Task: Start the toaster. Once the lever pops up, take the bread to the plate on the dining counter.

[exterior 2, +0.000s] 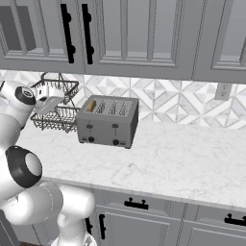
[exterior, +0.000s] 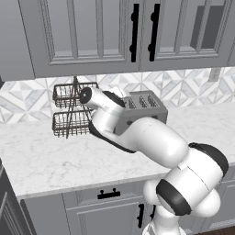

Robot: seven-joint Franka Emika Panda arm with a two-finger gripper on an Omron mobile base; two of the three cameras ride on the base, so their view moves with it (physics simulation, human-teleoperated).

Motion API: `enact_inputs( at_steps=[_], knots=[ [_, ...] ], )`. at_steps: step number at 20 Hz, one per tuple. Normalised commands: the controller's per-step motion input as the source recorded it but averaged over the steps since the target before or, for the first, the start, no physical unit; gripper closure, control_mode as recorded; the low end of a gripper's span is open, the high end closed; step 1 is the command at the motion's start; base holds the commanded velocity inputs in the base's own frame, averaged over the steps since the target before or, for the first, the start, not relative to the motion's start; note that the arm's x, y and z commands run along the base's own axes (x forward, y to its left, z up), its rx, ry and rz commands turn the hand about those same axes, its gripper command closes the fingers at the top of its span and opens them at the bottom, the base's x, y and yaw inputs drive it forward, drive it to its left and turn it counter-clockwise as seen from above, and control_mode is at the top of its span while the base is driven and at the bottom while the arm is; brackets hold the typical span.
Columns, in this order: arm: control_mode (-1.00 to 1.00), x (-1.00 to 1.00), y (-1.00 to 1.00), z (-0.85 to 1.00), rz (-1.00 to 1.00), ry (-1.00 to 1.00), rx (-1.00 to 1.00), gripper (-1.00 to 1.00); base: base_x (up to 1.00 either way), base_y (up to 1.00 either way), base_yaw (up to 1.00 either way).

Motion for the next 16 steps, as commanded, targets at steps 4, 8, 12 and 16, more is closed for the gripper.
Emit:
enact_inputs(
  at_steps=[4, 8, 12, 16],
  knots=[
    [-1.0, 0.0, 0.0, 0.0, 0.0, 0.0, 0.0, -1.0, 0.0, 0.0, 0.0],
    [-1.0, 0.0, 0.0, 0.0, 0.0, 0.0, 0.0, -1.0, 0.0, 0.0, 0.0],
    [-1.0, 0.0, 0.0, 0.0, 0.0, 0.0, 0.0, -1.0, 0.0, 0.0, 0.0],
    [-1.0, 0.0, 0.0, 0.0, 0.0, 0.0, 0.0, -1.0, 0.0, 0.0, 0.0]
  ],
)
